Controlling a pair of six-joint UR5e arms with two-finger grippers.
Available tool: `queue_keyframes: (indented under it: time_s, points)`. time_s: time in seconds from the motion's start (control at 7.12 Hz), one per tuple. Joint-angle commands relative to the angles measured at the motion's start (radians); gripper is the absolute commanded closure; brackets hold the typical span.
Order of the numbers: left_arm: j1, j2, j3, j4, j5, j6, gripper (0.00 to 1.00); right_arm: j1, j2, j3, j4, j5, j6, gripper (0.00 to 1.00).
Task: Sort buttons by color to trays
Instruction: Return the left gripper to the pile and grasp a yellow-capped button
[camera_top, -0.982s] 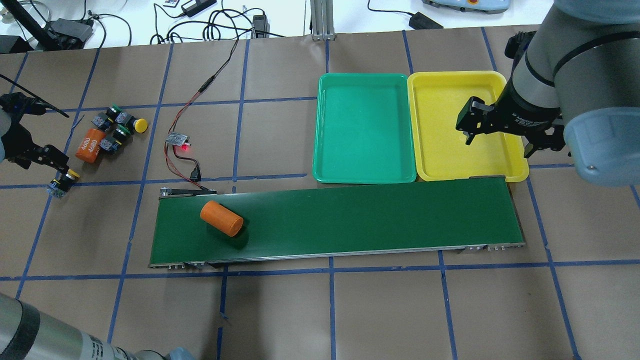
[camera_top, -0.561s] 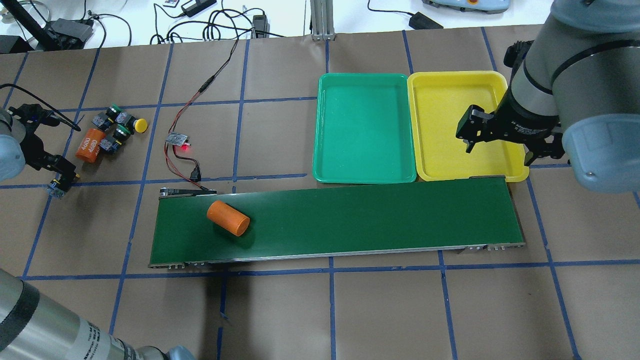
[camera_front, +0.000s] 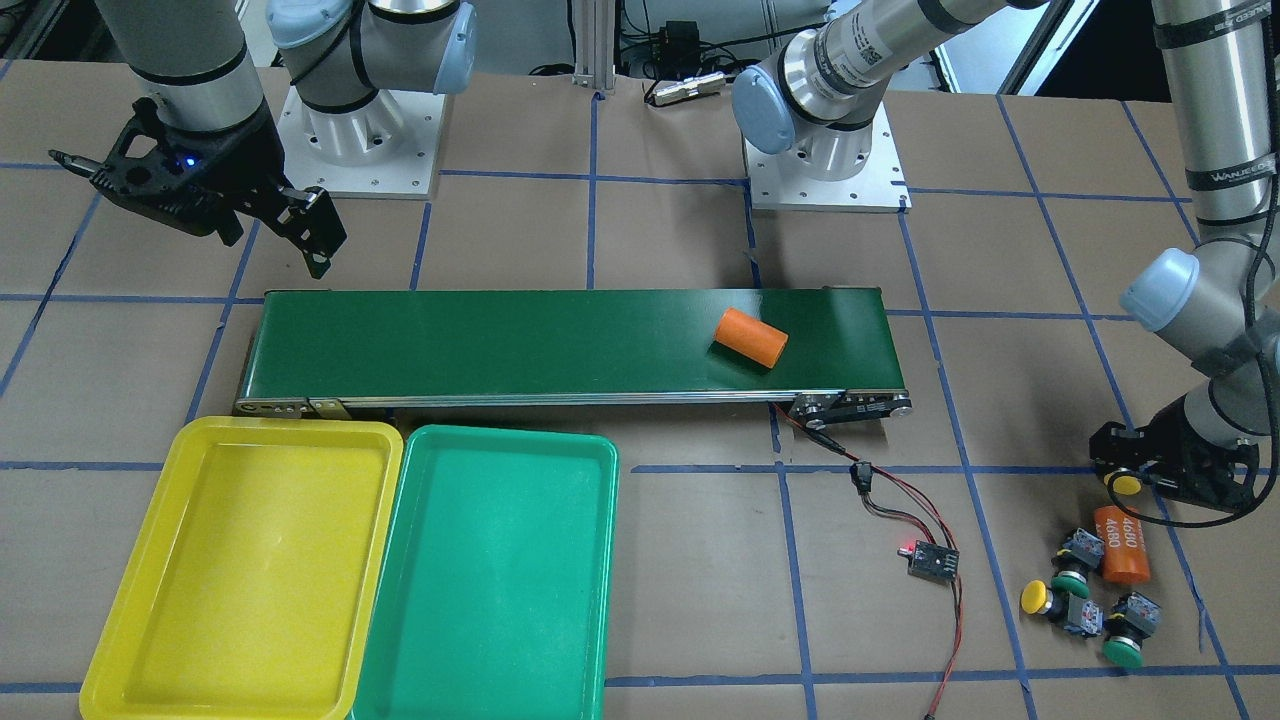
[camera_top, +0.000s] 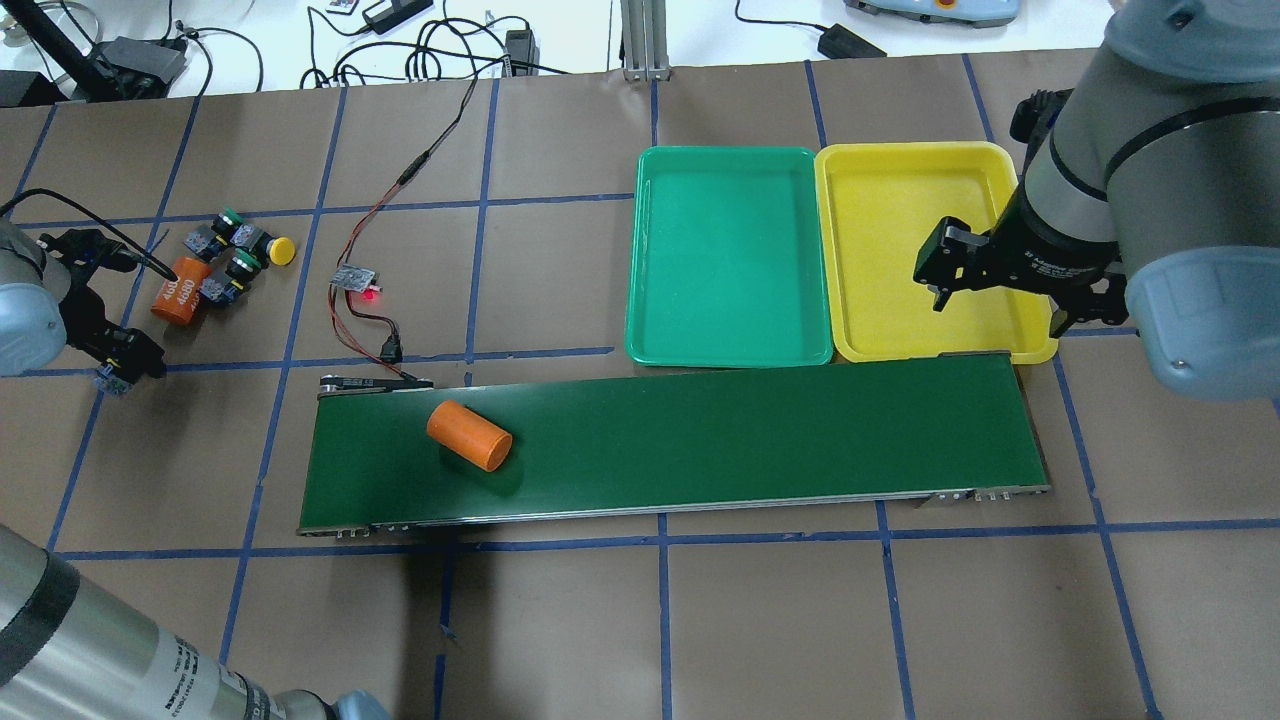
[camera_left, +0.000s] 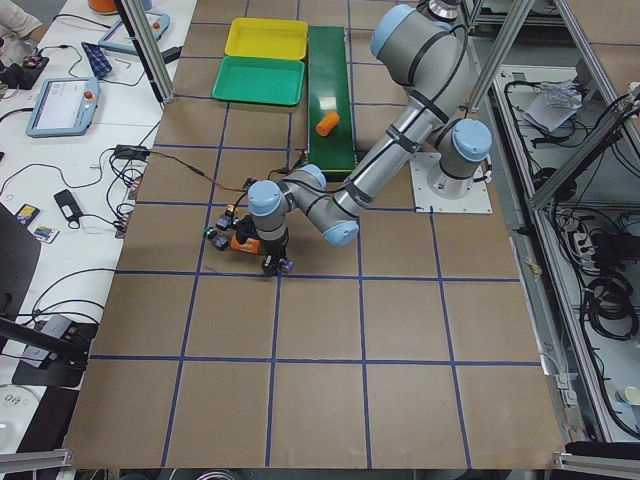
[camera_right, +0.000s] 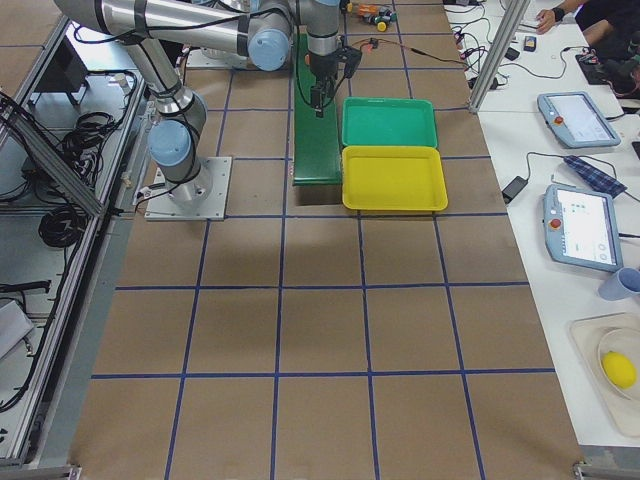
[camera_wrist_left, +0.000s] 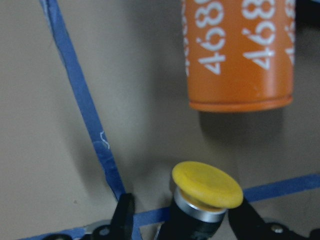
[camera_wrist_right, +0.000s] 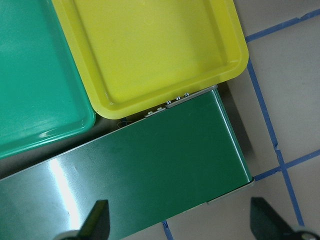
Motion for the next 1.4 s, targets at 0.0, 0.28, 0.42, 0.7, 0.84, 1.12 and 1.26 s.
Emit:
queue_keyframes:
  time_s: [0.0,0.28,0.42,0.7,0.84,1.12,1.26]
  points:
    - [-0.009,0.048,-0.006,-0.087,0.003,-0.071,0.98,0.000,-0.002,0.002,0.004,-0.002,0.000,0.00]
    - [-0.046,0.181,-0.017,-0.336,-0.008,-0.326,0.98,0.000,-0.004,0.005,0.013,-0.006,0.000,0.00]
    - [-0.123,0.260,-0.031,-0.416,-0.023,-0.413,0.98,-0.001,-0.004,0.004,0.013,-0.006,0.000,0.00]
    - [-0.271,0.418,-0.139,-0.489,-0.084,-0.686,0.98,-0.003,-0.002,0.004,0.001,-0.005,-0.001,0.00]
    - [-0.354,0.485,-0.242,-0.486,-0.139,-0.845,0.98,-0.001,0.001,0.004,0.000,-0.003,-0.001,0.00]
    - [-0.469,0.571,-0.327,-0.465,-0.143,-0.923,0.98,-0.003,-0.002,0.001,-0.002,-0.002,-0.014,0.00]
    - [-0.513,0.588,-0.339,-0.465,-0.143,-0.984,0.98,-0.003,-0.001,-0.001,-0.005,0.001,-0.014,0.00]
